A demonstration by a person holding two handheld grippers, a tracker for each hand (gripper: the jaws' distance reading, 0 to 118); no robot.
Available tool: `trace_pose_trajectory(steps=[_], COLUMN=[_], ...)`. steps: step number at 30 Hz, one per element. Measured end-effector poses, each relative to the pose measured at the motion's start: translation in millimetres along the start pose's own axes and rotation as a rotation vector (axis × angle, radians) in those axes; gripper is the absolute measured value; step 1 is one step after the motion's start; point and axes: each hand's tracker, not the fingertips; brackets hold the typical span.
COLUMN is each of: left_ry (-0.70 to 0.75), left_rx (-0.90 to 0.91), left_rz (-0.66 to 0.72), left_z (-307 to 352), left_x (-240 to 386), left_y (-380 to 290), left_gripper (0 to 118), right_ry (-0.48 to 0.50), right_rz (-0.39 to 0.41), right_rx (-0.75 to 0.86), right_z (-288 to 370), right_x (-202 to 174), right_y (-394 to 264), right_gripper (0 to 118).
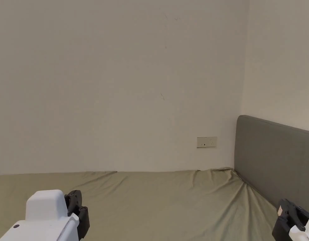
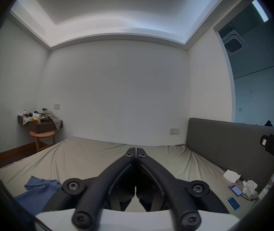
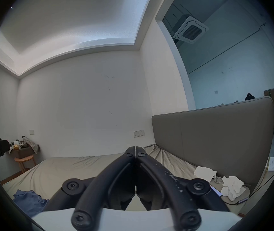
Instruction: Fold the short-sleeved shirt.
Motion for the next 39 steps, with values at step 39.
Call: trace_pose_trajectory(steps=[39], left_ry=[1.166], left_rx=[0.025], left_rz=[-0.060], left_z=[302.2], left_x=[-266.6], left_y=[8.9], left_gripper=[0], right_ry=[0.975], right_rz=[-0.048], right_rx=[-0.192], right_z=[44.0], right_x=[-349.2], right_y=[-61.2], right_gripper=[0])
